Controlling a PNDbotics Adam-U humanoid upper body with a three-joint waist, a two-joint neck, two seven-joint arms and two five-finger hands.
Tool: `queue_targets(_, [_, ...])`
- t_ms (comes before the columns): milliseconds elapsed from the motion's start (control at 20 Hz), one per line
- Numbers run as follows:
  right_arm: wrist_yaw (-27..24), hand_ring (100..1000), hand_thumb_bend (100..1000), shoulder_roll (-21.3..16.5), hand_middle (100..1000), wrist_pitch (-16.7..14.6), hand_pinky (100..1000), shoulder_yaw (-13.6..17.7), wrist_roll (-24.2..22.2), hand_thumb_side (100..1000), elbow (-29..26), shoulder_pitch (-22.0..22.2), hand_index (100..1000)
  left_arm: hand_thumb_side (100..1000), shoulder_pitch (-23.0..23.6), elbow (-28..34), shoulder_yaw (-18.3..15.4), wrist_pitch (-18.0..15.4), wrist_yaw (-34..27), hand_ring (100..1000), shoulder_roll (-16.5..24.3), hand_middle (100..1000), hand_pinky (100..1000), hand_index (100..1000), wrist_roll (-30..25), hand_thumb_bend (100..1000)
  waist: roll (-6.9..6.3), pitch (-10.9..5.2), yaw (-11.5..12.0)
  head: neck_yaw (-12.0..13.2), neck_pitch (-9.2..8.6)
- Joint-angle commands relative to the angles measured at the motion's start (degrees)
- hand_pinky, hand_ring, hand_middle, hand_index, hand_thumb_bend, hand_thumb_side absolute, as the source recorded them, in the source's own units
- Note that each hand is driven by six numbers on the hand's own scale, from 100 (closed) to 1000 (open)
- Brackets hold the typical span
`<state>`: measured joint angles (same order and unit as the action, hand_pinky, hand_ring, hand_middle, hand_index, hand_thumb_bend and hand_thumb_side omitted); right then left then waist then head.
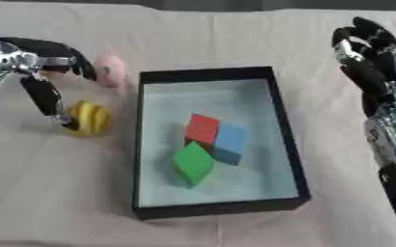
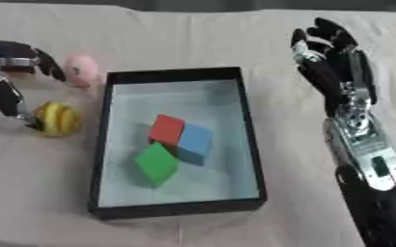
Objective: Pick up objects on the table and place them in the box.
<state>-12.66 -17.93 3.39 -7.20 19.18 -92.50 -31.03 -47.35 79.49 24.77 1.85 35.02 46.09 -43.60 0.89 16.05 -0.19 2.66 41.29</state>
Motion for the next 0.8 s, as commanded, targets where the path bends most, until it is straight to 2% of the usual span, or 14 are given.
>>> queue_targets(50, [-0.19, 766, 268, -0.49, 759, -0.06, 791, -0.02, -0.36, 267, -0.56, -0.83, 828, 211, -1.69, -1.46, 0.00, -0.37, 0.55, 837, -0.46, 772, 797, 844, 1.12, 682, 0.00, -1.20, -0.10, 0.31, 0.13])
queue_targets(200, [-0.20, 766, 269, -0.42, 760, -0.04, 791, 0.11, -0.47, 268, -0.48, -0.82, 829, 221, -1.79, -2.75, 0.50, -1.37, 1.06, 828, -1.35, 760, 785, 826, 0.94, 661, 0.04, -1.15, -0.18, 0.44, 0.05])
queue_targets(400, [-0.41, 767, 221, -0.44, 760, -0.20, 795, 0.23, -0.41, 295, -0.47, -0.81, 829, 191, -1.83, -3.05, 0.99, -2.00, 2.29, 824, -1.42, 758, 786, 796, -2.57, 621, -0.02, -1.17, -0.23, 0.64, 0.18])
queue_targets(450, [-0.45, 768, 216, -0.43, 761, -0.24, 796, 0.26, -0.39, 298, -0.47, -0.82, 830, 163, -1.83, -3.08, 1.00, -2.14, 2.69, 816, -1.50, 748, 774, 769, -3.31, 553, -0.03, -1.18, -0.24, 0.66, 0.16])
queue_targets(500, [-0.50, 768, 216, -0.43, 761, -0.28, 796, 0.27, -0.39, 298, -0.47, -0.82, 830, 163, -1.80, -3.05, 0.95, -2.22, 2.90, 816, -1.55, 748, 774, 769, -3.74, 553, -0.03, -1.19, -0.26, 0.67, 0.13])
queue_targets(550, [-0.54, 768, 215, -0.43, 761, -0.32, 797, 0.29, -0.41, 300, -0.47, -0.83, 830, 114, -1.76, -2.93, 0.91, -2.24, 3.02, 796, -1.55, 726, 751, 736, -3.96, 460, -0.04, -1.20, -0.27, 0.66, 0.11])
queue_targets(600, [-0.56, 768, 214, -0.44, 761, -0.36, 796, 0.31, -0.43, 300, -0.44, -0.83, 830, 100, -1.71, -2.65, 0.91, -2.19, 3.22, 790, -1.49, 719, 744, 727, -3.95, 438, -0.06, -1.20, -0.28, 0.65, 0.14])
queue_targets(700, [-0.59, 768, 213, -0.48, 761, -0.42, 797, 0.36, -0.42, 301, -0.40, -0.81, 830, 100, -1.64, -1.44, 1.03, -2.13, 3.90, 751, -1.15, 671, 695, 658, -3.48, 311, -0.11, -1.23, -0.30, 0.66, 0.25])
queue_targets(800, [-0.60, 768, 213, -0.51, 761, -0.47, 797, 0.40, -0.43, 303, -0.42, -0.82, 830, 100, -1.50, 1.18, 1.01, -2.03, 4.07, 729, -0.38, 643, 678, 612, -2.93, 266, -0.16, -1.24, -0.32, 0.60, 0.32])
